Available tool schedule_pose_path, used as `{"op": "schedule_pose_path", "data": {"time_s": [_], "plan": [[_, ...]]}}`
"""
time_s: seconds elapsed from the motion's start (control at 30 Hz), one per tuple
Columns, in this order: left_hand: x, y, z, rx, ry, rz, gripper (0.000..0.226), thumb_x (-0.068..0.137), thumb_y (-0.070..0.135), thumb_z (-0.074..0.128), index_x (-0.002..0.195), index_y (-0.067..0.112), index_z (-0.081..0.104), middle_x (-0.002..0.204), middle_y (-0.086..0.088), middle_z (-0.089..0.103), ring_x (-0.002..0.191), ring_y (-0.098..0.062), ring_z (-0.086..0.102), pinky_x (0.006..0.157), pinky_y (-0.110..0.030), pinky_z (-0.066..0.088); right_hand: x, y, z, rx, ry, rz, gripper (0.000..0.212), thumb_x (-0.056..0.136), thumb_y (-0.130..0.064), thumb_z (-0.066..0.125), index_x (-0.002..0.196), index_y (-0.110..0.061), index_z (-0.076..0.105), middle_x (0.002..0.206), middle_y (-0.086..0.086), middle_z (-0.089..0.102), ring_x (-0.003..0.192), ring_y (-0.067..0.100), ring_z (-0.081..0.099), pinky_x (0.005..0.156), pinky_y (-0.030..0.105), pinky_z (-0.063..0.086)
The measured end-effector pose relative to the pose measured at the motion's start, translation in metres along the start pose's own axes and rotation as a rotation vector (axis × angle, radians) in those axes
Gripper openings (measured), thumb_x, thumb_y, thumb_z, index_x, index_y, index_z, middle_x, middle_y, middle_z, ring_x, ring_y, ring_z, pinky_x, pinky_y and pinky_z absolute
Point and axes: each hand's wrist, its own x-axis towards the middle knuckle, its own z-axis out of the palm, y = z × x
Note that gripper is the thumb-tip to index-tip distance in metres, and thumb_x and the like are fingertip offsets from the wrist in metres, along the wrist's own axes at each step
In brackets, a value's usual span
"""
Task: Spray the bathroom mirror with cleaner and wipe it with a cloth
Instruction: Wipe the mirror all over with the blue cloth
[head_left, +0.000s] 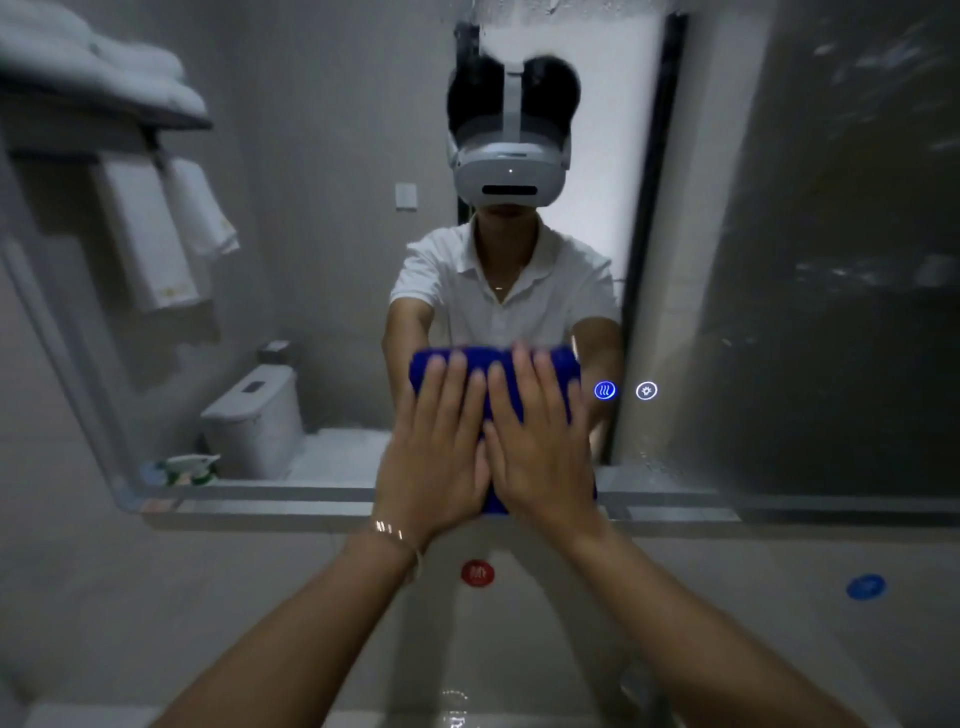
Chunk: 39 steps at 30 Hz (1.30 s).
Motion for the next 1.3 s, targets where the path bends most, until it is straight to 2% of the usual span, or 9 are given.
{"op": "schedule_pose_path", "data": {"time_s": [0.17, 0.3, 0.5, 0.6, 0.73, 0.93, 1.07, 1.23, 1.3], "plan": [[0.112, -0.032, -0.049, -0.005, 0.183, -0.023, 0.056, 0.095, 0.024, 0.032, 0.143, -0.003, 0.025, 0.148, -0.029, 0.025, 0.139, -0.04, 0.02, 0.114, -0.051, 0.015, 0.122, 0.015, -0.039, 0.017, 0.19, -0.056, 0.051, 0.094, -0.028, 0.039, 0.139, -0.004, 0.044, 0.143, 0.02, 0.043, 0.134, 0.034, 0.038, 0.109, 0.042, 0.019], [0.12, -0.024, -0.054, 0.026, 0.119, -0.1, 0.057, 0.096, 0.027, 0.028, 0.146, -0.001, 0.02, 0.151, -0.026, 0.019, 0.141, -0.039, 0.017, 0.115, -0.052, 0.011, 0.124, 0.019, -0.038, 0.004, 0.209, -0.003, 0.048, 0.097, -0.025, 0.042, 0.14, -0.005, 0.043, 0.145, 0.02, 0.041, 0.136, 0.034, 0.035, 0.113, 0.044, 0.017], [0.057, 0.009, -0.011, 0.049, 0.061, 0.029, 0.057, 0.098, 0.03, 0.024, 0.146, -0.001, 0.013, 0.152, -0.026, 0.015, 0.142, -0.035, -0.003, 0.116, -0.047, 0.003, 0.034, 0.03, -0.016, -0.037, 0.123, 0.07, 0.048, 0.102, -0.029, 0.026, 0.146, -0.011, 0.024, 0.15, 0.018, 0.034, 0.139, 0.03, 0.023, 0.114, 0.045, 0.017], [0.001, 0.034, 0.013, 0.033, -0.026, 0.053, 0.063, 0.097, 0.029, 0.032, 0.146, 0.001, 0.004, 0.154, -0.023, -0.003, 0.142, -0.032, -0.014, 0.117, -0.049, 0.002, -0.032, 0.029, -0.003, -0.049, 0.016, 0.065, 0.052, 0.104, -0.031, 0.021, 0.151, -0.014, 0.005, 0.155, 0.014, 0.017, 0.143, 0.028, 0.015, 0.114, 0.048, 0.02], [-0.051, 0.068, 0.034, -0.002, -0.13, 0.04, 0.068, 0.09, 0.031, 0.034, 0.144, -0.001, 0.008, 0.153, -0.021, -0.018, 0.142, -0.035, -0.012, 0.116, -0.05, -0.001, -0.099, 0.041, 0.007, -0.032, -0.075, 0.034, 0.055, 0.104, -0.032, 0.019, 0.152, -0.015, -0.004, 0.159, 0.008, -0.012, 0.147, 0.024, -0.003, 0.117, 0.044, 0.009], [-0.065, 0.107, 0.044, -0.009, -0.193, 0.015, 0.072, 0.091, 0.033, 0.028, 0.147, 0.0, -0.003, 0.153, -0.023, -0.017, 0.142, -0.038, -0.011, 0.116, -0.05, -0.005, -0.128, 0.073, 0.002, -0.053, -0.096, -0.013, 0.054, 0.105, -0.034, 0.017, 0.152, -0.017, -0.004, 0.159, 0.005, -0.012, 0.147, 0.021, -0.004, 0.117, 0.04, 0.008], [-0.051, 0.148, 0.051, -0.049, -0.21, 0.065, 0.067, 0.09, 0.034, 0.029, 0.145, 0.001, 0.01, 0.154, -0.022, -0.006, 0.143, -0.035, -0.012, 0.116, -0.049, -0.004, -0.148, 0.113, -0.012, -0.077, -0.106, 0.046, 0.053, 0.105, -0.034, 0.015, 0.152, -0.018, -0.003, 0.159, 0.004, -0.012, 0.147, 0.02, -0.005, 0.119, 0.038, 0.001], [-0.02, 0.195, 0.059, -0.086, -0.184, -0.067, 0.066, 0.095, 0.035, 0.022, 0.148, 0.004, -0.002, 0.155, -0.019, -0.012, 0.143, -0.034, -0.009, 0.115, -0.049, 0.002, -0.13, 0.153, -0.033, -0.088, -0.113, 0.037, 0.052, 0.105, -0.034, 0.012, 0.152, -0.019, -0.006, 0.159, 0.002, -0.013, 0.147, 0.019, -0.007, 0.119, 0.037, -0.003], [0.014, 0.197, 0.053, -0.097, -0.129, -0.047, 0.065, 0.093, 0.032, 0.027, 0.148, 0.004, 0.006, 0.156, -0.019, -0.006, 0.144, -0.032, -0.009, 0.116, -0.048, 0.002, -0.104, 0.166, -0.042, -0.094, -0.073, 0.068, 0.053, 0.104, -0.033, 0.014, 0.151, -0.02, -0.007, 0.16, 0.006, -0.005, 0.146, 0.019, -0.008, 0.119, 0.037, -0.004]]}}
